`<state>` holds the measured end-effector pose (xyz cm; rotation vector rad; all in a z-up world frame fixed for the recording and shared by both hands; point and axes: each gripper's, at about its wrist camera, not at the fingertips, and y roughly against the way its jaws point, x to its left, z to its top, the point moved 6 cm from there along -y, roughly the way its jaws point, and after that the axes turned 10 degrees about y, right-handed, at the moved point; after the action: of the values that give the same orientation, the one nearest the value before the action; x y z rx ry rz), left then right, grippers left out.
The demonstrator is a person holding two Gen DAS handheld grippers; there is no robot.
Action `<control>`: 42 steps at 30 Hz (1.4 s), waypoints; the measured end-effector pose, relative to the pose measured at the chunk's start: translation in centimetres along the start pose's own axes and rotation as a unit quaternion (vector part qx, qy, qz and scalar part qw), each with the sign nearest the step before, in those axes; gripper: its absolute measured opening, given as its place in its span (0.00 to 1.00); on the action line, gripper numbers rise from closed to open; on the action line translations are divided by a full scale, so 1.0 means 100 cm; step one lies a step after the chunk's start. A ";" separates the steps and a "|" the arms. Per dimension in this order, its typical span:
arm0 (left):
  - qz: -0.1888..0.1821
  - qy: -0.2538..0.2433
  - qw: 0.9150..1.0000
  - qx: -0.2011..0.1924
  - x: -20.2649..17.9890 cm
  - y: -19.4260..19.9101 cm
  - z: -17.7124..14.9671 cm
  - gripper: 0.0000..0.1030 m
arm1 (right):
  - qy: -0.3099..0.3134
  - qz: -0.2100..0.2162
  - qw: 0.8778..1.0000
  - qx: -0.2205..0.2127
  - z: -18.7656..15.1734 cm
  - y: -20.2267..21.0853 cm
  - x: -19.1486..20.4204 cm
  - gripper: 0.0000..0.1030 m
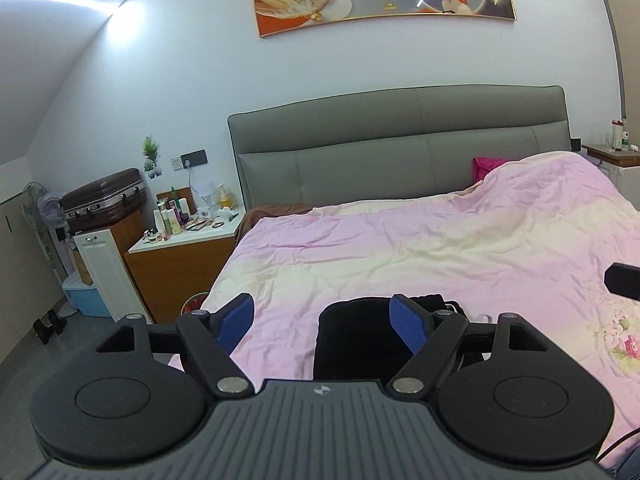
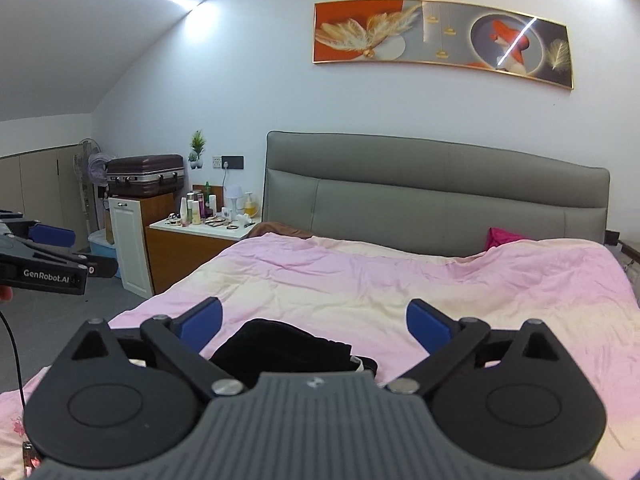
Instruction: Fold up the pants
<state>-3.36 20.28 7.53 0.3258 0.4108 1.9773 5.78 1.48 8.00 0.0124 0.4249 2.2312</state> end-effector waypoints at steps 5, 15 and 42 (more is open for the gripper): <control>0.006 0.032 0.999 -0.005 0.001 0.015 -0.028 0.89 | 0.005 -0.031 0.999 -0.017 -0.026 0.038 0.013 0.95; 0.011 0.045 0.999 0.009 -0.007 0.012 -0.095 0.91 | -0.056 -0.064 0.996 -0.001 -0.092 0.056 0.019 0.95; -0.005 0.023 0.994 0.105 -0.033 -0.042 -0.135 0.91 | -0.080 -0.071 0.990 0.096 -0.150 -0.027 0.012 0.95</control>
<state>-4.05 17.07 -6.62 0.4101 0.6508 1.9382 4.73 -0.54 -7.15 0.2525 0.5338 2.0249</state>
